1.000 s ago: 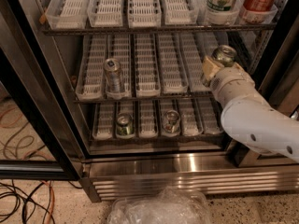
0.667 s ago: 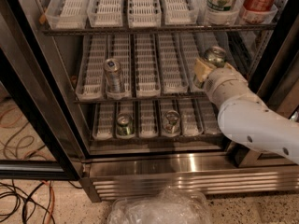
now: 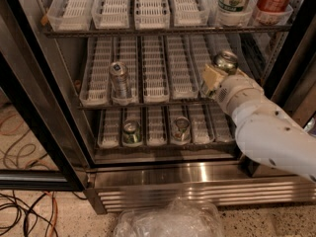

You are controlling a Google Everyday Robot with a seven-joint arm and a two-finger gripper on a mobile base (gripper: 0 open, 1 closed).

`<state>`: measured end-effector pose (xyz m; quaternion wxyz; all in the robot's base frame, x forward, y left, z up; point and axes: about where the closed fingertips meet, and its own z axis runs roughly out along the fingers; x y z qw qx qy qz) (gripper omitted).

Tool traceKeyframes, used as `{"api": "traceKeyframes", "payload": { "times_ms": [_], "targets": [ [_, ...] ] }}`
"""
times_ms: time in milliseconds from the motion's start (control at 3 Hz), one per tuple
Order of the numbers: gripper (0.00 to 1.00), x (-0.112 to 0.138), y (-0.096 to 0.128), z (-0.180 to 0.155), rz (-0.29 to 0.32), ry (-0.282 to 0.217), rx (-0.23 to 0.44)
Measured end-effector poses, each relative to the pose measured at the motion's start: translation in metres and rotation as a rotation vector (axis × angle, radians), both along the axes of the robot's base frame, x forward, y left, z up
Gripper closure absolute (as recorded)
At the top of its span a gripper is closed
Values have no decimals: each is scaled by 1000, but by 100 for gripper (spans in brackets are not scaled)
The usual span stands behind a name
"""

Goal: Pick green can from middle shelf of fridge

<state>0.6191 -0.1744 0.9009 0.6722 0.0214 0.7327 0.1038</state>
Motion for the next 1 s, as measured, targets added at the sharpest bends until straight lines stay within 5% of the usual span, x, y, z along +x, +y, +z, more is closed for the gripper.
{"api": "traceKeyframes", "payload": {
  "times_ms": [667,1000],
  "targets": [
    [100,-79,66,26,210,-28,-36],
    [100,-93,80,31,258,-38,-45]
  ]
}}
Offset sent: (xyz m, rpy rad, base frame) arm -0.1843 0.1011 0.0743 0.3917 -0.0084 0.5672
